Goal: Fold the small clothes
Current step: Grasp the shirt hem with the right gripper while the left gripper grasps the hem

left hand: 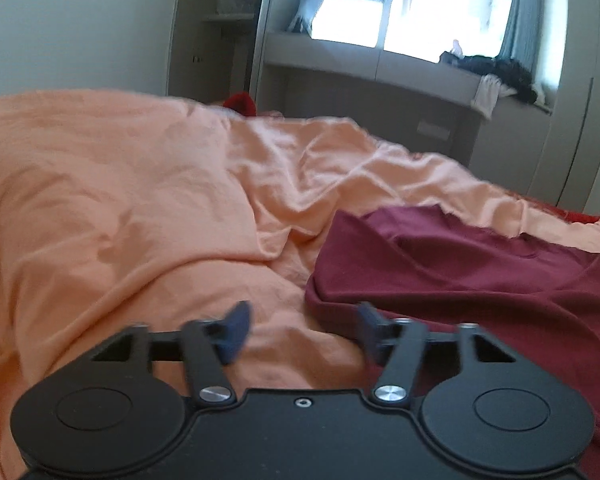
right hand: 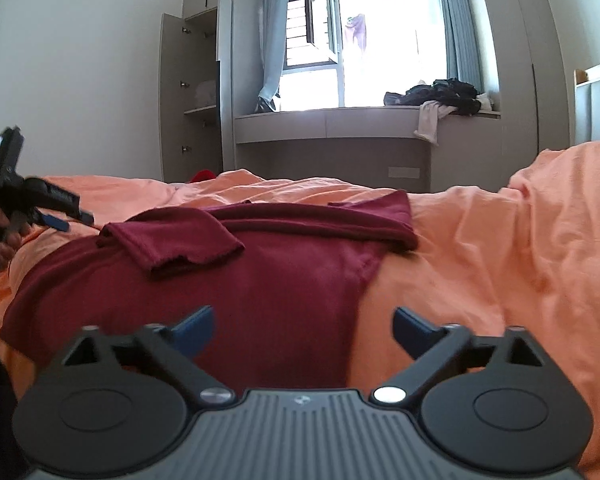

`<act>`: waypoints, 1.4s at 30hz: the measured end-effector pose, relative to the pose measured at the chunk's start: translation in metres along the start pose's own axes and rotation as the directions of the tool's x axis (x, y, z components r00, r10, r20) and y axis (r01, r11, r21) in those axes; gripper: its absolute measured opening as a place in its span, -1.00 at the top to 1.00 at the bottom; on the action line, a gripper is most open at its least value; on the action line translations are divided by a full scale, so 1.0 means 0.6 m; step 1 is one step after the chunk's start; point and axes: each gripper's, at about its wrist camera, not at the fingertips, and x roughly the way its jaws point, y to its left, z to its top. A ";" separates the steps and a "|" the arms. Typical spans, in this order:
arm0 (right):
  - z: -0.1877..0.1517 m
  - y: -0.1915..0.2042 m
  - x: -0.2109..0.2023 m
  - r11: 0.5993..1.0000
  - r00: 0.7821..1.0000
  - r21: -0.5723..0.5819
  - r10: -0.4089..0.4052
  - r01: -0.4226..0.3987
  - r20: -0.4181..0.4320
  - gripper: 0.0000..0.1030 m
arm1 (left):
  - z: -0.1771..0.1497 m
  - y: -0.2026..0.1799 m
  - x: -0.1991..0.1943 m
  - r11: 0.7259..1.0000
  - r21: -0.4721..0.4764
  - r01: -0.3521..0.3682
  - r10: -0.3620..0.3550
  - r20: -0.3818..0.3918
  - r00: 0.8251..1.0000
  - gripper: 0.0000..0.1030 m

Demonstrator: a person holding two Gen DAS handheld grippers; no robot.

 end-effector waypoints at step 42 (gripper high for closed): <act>-0.115 0.138 -0.044 0.729 1.000 -0.684 -0.014 0.020 0.015 0.90 | -0.189 -0.145 -0.300 0.774 0.608 0.177 -0.227 0.006 0.974 -0.99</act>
